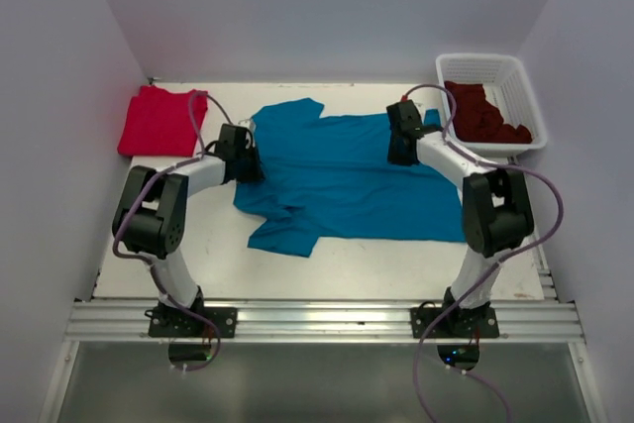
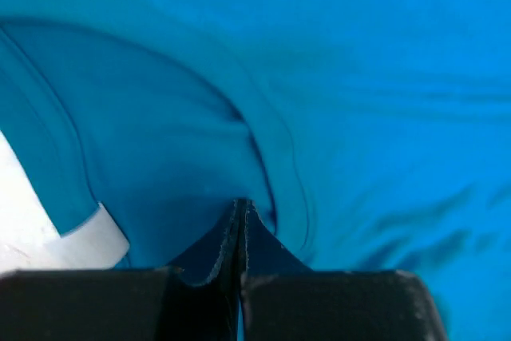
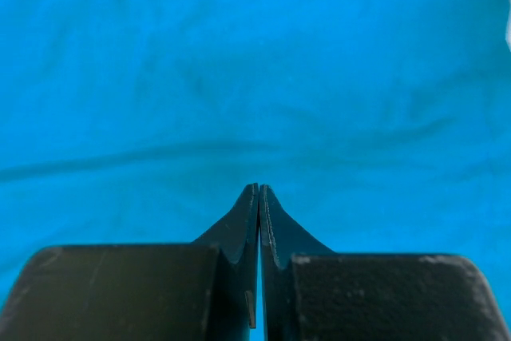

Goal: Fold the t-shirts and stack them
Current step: Flatten the tshirt out

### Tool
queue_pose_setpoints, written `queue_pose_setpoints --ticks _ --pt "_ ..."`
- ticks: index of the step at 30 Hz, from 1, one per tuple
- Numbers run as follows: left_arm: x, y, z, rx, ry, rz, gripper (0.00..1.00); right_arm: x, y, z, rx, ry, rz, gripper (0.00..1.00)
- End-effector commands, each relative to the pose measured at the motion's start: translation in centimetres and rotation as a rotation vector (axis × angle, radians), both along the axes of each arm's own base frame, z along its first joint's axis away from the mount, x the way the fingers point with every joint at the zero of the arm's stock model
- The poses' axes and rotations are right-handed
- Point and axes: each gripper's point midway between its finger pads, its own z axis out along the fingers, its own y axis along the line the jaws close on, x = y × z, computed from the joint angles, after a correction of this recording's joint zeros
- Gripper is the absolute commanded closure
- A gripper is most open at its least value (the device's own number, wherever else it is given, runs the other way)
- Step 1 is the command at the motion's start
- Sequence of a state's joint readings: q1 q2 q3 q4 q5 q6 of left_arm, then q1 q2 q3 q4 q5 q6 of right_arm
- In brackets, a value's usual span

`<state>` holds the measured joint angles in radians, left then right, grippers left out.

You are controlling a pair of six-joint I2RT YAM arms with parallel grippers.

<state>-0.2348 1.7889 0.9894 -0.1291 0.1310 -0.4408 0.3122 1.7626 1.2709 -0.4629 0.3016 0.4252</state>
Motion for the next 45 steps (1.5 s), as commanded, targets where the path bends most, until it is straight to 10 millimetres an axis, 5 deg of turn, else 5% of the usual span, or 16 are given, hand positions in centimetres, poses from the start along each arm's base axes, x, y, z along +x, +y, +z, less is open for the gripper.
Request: queue_pose_setpoints --ticks 1,8,19,25,27,30,35,36,38,40,41,42,43,45 --pt "4.3 -1.1 2.2 -0.047 -0.129 0.009 1.0 1.5 0.1 -1.6 -0.033 0.057 -0.011 1.0" --pt "8.2 -1.8 3.1 -0.038 -0.161 0.007 1.0 5.5 1.0 -4.1 -0.053 0.111 0.002 1.0" --pt "10.1 0.2 -3.4 0.018 0.002 0.069 1.0 7.8 0.4 -8.9 -0.001 0.233 -0.011 1.0" --pt "13.4 0.7 -3.6 0.0 0.04 0.077 1.0 10.0 0.6 -9.9 0.042 0.258 0.001 1.0" --pt "14.2 1.1 -4.7 -0.009 0.067 0.079 1.0 11.5 0.8 -9.2 0.052 0.232 0.013 1.0" --pt "16.5 1.2 -3.7 -0.047 0.007 0.073 1.0 13.9 1.6 -8.7 0.087 0.16 0.045 1.0" --pt "19.1 1.0 1.4 -0.102 -0.15 0.053 1.0 17.5 2.7 -4.8 0.168 -0.06 0.041 1.0" --pt "19.1 1.0 3.9 -0.102 -0.204 0.039 1.0 18.1 2.9 -0.9 0.189 -0.15 0.045 1.0" --pt "19.7 0.9 8.1 -0.108 -0.33 0.026 1.0 18.6 2.9 2.2 0.19 -0.271 0.041 1.0" --pt "19.2 1.2 13.8 -0.099 -0.459 0.012 1.0 18.5 2.7 8.3 0.194 -0.413 0.046 1.0" --pt "19.0 1.3 15.7 -0.094 -0.506 0.009 1.0 17.8 2.6 8.8 0.187 -0.432 0.049 1.0" --pt "18.8 1.4 19.8 -0.093 -0.617 0.0 1.0 18.0 2.3 10.9 0.181 -0.501 0.045 1.0" --pt "18.6 1.5 21.7 -0.091 -0.663 -0.003 1.0 17.4 2.1 14.4 0.186 -0.572 0.048 1.0" --pt "17.8 1.7 25.7 -0.094 -0.753 -0.003 0.96 16.5 1.9 16.0 0.173 -0.617 0.052 1.0"
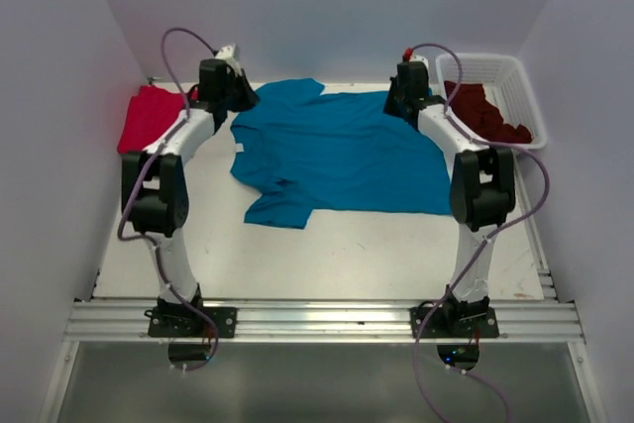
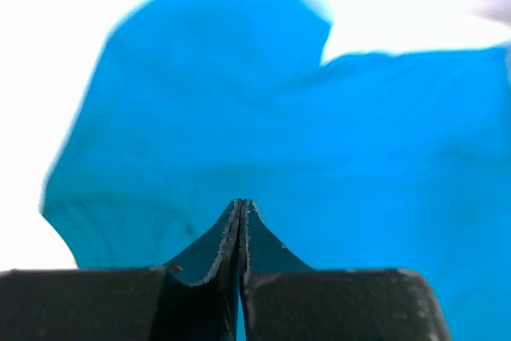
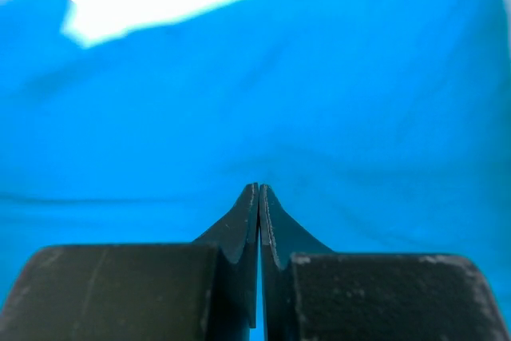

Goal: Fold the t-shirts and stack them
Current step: Flatten the tshirt out

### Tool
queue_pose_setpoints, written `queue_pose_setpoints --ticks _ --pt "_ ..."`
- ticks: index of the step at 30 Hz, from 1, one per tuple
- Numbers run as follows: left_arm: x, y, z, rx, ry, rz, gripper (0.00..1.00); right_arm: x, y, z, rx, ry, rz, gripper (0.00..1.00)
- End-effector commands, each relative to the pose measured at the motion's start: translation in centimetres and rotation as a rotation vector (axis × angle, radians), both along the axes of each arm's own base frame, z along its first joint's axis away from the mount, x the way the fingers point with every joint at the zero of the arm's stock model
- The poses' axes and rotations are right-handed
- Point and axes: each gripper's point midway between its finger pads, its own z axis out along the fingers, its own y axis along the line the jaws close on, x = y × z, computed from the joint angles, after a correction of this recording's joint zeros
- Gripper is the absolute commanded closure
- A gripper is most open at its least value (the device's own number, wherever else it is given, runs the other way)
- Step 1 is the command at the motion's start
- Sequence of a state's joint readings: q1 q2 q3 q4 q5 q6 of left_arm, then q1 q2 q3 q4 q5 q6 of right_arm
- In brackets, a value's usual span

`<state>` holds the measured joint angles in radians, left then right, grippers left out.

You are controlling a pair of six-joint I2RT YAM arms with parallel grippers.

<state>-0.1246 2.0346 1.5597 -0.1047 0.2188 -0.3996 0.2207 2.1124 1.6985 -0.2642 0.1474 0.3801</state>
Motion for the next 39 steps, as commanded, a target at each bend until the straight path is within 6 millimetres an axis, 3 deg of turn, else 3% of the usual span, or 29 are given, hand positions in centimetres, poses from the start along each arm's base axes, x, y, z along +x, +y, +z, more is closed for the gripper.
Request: queue_pose_setpoints --ticks 1,3,4,5,6,7,8,9,10,11,12,13,14,16,17,20,21,23,24,26,31,35,39 --pt "0.8 0.6 15.7 0.0 -0.425 -0.003 0.96 0.9 -0.3 16.0 0.033 -0.418 -0.023 1.0" --pt "-0.6 0.4 17.3 -0.012 -0.423 -0.01 0.94 -0.7 -0.1 16.1 0.02 -0.401 -0.006 1.0" --pt "-1.0 0.7 17.3 -0.003 -0.399 0.011 0.94 -1.9 -0.5 17.9 0.013 -0.421 -0.021 1.0" --pt "-2.6 0.7 14.7 0.017 -0.272 0.005 0.9 -3.3 -0.6 16.4 -0.009 -0.364 -0.019 1.0" --pt "-4.3 0.3 13.7 0.036 -0.227 0.001 0.77 -4.3 -0.7 16.3 -0.014 -0.348 -0.025 0.98" --pt "-5.7 0.3 12.3 0.051 -0.18 0.009 0.58 -5.4 -1.1 16.3 -0.017 -0.337 -0.034 0.91" --pt "-7.5 0.1 10.5 0.066 -0.12 0.005 0.4 -7.5 -1.5 15.6 -0.022 -0.307 -0.031 0.67" --pt "-10.6 -0.1 8.1 0.084 -0.064 0.002 0.31 -8.7 -1.8 15.4 -0.017 -0.294 -0.04 0.62" --pt "-12.2 0.0 6.8 0.086 -0.033 0.009 0.01 -10.7 -2.1 14.8 -0.018 -0.275 -0.035 0.56" --pt "-14.3 0.2 6.8 0.076 -0.022 0.014 0.0 -12.1 -2.4 14.1 -0.02 -0.247 -0.035 0.4" --pt "-16.7 0.9 3.2 0.083 0.077 0.043 0.0 -13.1 -2.6 13.7 -0.021 -0.229 -0.038 0.35" --pt "-18.1 1.3 2.2 0.084 0.112 0.053 0.0 -14.5 -3.0 12.1 -0.032 -0.186 -0.039 0.34" --pt "-20.6 1.6 0.4 0.068 0.164 0.071 0.0 -16.1 -3.5 12.5 -0.03 -0.183 -0.044 0.33" --pt "-22.6 1.7 -0.8 0.038 0.208 0.082 0.0 -18.2 -3.9 11.2 -0.03 -0.137 -0.045 0.28" --pt "-24.1 1.7 -1.5 0.004 0.227 0.096 0.0 -19.5 -4.3 11.5 -0.021 -0.131 -0.063 0.28" --pt "-25.7 1.4 -0.4 -0.07 0.178 0.105 0.04 -22.0 -5.1 10.5 -0.027 -0.082 -0.075 0.28" --pt "-26.8 1.5 -1.2 -0.088 0.193 0.116 0.06 -22.8 -5.3 11.2 -0.019 -0.102 -0.08 0.28" --pt "-27.9 1.9 -0.8 -0.112 0.152 0.146 0.12 -24.1 -5.9 10.6 -0.038 -0.071 -0.09 0.3" --pt "-28.2 2.3 -0.9 -0.111 0.143 0.163 0.14 -24.6 -6.5 10.8 -0.048 -0.077 -0.106 0.31" --pt "-28.8 2.5 -0.7 -0.125 0.12 0.177 0.27 -25.4 -6.8 9.9 -0.062 -0.052 -0.11 0.32" --pt "-30.5 1.7 -4.6 -0.189 0.181 0.16 0.63 -26.5 -6.9 7.7 -0.063 0.006 -0.116 0.36" --pt "-31.0 0.9 -7.5 -0.238 0.229 0.146 0.65 -26.7 -6.9 6.6 -0.066 0.035 -0.121 0.37" --pt "-30.4 1.3 -8.4 -0.24 0.216 0.182 0.62 -26.5 -7.0 6.5 -0.076 0.036 -0.118 0.37"
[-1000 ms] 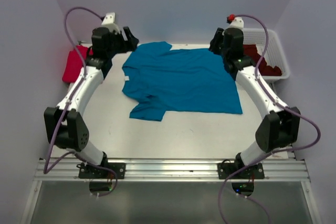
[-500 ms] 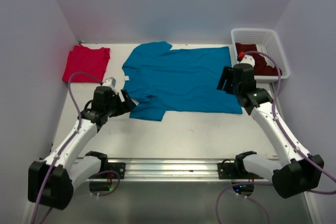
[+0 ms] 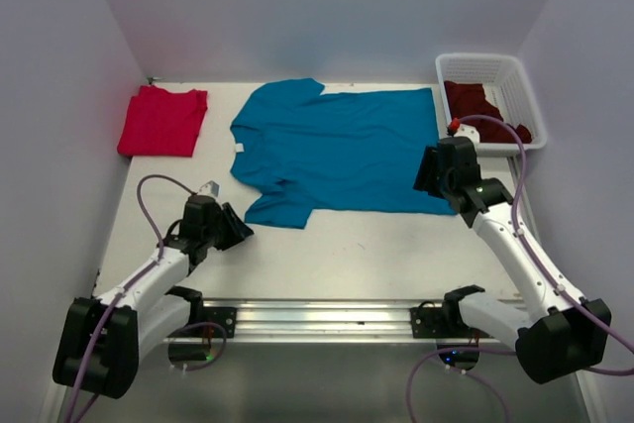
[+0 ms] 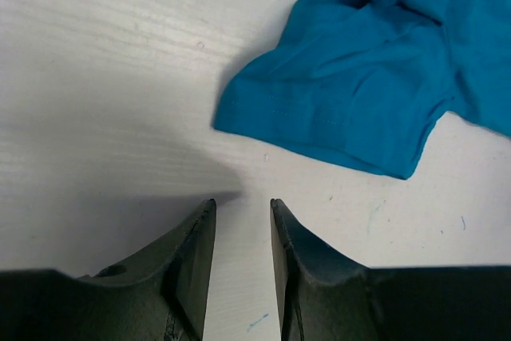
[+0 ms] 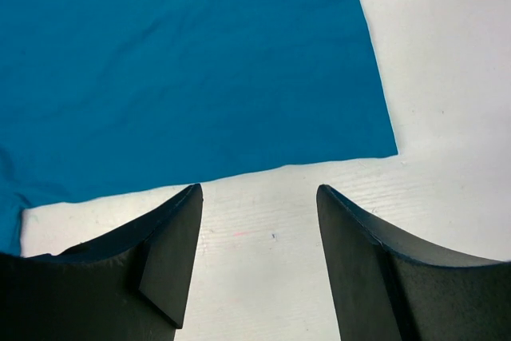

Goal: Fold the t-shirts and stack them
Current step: Flatten the tshirt out

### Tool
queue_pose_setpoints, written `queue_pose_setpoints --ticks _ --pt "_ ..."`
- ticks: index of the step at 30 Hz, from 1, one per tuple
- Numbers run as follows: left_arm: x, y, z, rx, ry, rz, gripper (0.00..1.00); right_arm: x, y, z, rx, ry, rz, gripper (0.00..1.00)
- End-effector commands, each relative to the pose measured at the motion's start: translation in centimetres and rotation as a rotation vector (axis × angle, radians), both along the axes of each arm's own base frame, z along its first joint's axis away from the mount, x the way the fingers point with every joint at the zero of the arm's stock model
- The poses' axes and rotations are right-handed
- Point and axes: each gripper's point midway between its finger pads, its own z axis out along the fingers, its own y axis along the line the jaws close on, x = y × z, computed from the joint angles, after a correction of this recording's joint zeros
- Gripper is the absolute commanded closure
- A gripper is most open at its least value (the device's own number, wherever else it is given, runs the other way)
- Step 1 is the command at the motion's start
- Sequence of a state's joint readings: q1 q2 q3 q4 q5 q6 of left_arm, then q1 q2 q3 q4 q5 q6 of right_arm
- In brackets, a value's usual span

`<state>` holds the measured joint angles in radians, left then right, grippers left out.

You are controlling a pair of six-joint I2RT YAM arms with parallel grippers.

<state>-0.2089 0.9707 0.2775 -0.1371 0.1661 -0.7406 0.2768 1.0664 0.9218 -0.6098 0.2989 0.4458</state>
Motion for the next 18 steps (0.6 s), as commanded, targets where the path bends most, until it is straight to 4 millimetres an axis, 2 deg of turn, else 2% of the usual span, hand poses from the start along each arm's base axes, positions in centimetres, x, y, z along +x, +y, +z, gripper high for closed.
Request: queue_pose_setpoints --ticks 1,4,10,13,15,18 --pt "3.1 -0.5 2.0 -0.058 -0.132 0.033 0.62 0.4 -0.2 0.2 -0.013 -0.009 -0.016 0.37" --pt "3.4 -0.1 1.8 -0.041 -0.136 0.052 0.63 0.6 -0.2 -0.2 -0.025 0.004 -0.012 0.37" --pt "3.8 1.8 1.3 0.051 -0.117 0.132 0.61 0.8 -0.1 -1.0 -0.025 0.018 -0.007 0.37" --pt "3.4 3.1 0.4 0.121 -0.07 0.165 0.57 1.0 0.2 -1.3 -0.018 0.022 -0.002 0.37" --pt "3.7 3.3 0.5 0.139 -0.074 0.166 0.54 1.2 0.2 -1.3 -0.015 0.022 -0.003 0.37" --pt "3.7 3.2 -0.4 0.141 -0.059 0.152 0.53 1.4 0.4 -1.4 -0.011 0.024 0.003 0.37"
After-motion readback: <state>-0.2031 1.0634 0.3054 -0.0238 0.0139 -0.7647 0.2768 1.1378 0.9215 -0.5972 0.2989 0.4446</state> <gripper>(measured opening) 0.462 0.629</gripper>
